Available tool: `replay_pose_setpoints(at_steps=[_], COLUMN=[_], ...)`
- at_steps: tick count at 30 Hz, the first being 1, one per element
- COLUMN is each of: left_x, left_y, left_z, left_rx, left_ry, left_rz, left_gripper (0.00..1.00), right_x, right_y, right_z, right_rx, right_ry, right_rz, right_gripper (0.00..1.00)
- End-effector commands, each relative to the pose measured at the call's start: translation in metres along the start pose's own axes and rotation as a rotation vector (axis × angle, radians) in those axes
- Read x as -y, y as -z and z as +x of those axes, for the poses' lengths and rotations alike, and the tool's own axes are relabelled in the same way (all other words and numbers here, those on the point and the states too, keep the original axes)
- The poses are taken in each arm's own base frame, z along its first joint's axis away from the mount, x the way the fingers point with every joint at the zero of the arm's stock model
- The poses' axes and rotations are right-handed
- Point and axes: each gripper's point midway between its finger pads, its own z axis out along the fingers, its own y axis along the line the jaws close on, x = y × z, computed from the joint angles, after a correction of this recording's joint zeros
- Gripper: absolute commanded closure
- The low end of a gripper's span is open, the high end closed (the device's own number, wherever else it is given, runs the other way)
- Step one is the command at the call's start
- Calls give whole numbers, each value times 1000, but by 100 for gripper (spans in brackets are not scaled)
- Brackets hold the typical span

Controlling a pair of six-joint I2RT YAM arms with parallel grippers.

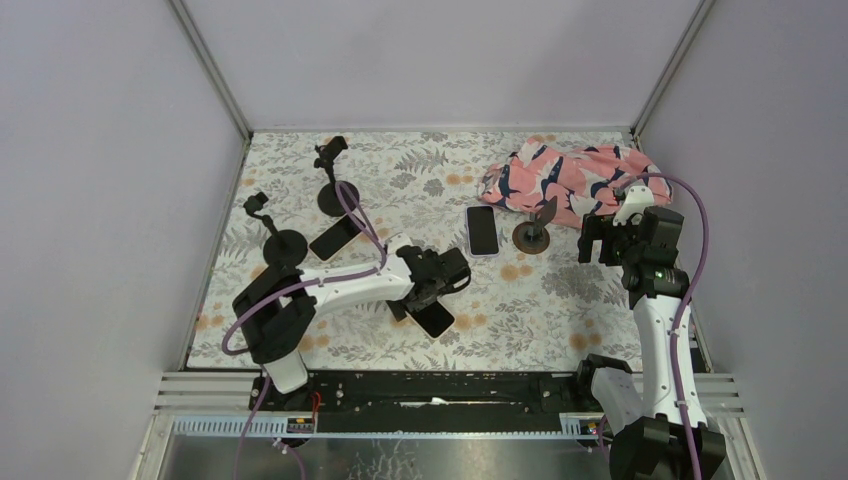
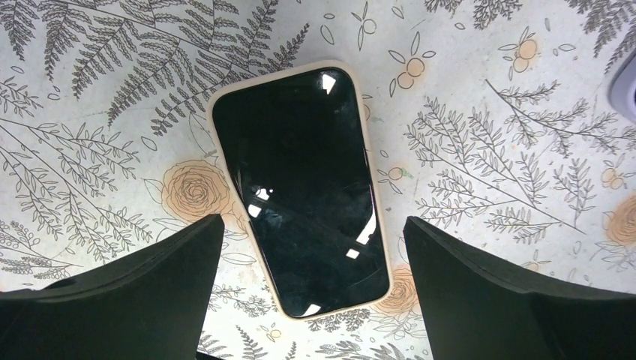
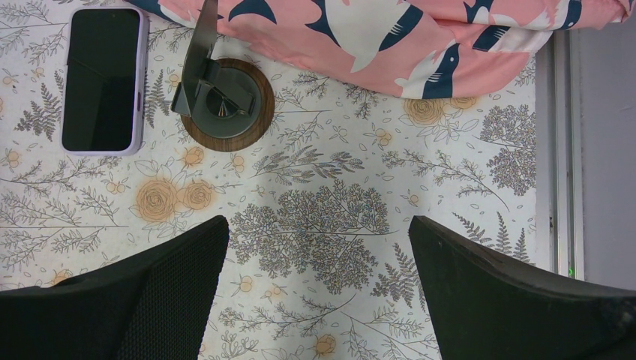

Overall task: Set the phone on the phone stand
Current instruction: Pick up the phone at the center of the board.

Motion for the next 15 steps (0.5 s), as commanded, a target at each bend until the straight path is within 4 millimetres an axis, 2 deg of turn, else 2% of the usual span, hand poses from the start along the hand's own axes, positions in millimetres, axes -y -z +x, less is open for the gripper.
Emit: replay_pose_setpoints(at_steps=[1,15], left_x=[-5,-4], left_y=[0,-19], left_z=[-8,5], left_rx=[27,9], left_ry=[74,58], left_rz=[-5,-37], left_gripper=[1,1], right_x=[-1,-1], right_y=[-1,-1], right_z=[-10,-9], right_rx=[33,31], right_ry=[9,8], right_rz=[-13,-17], right_gripper=[0,0])
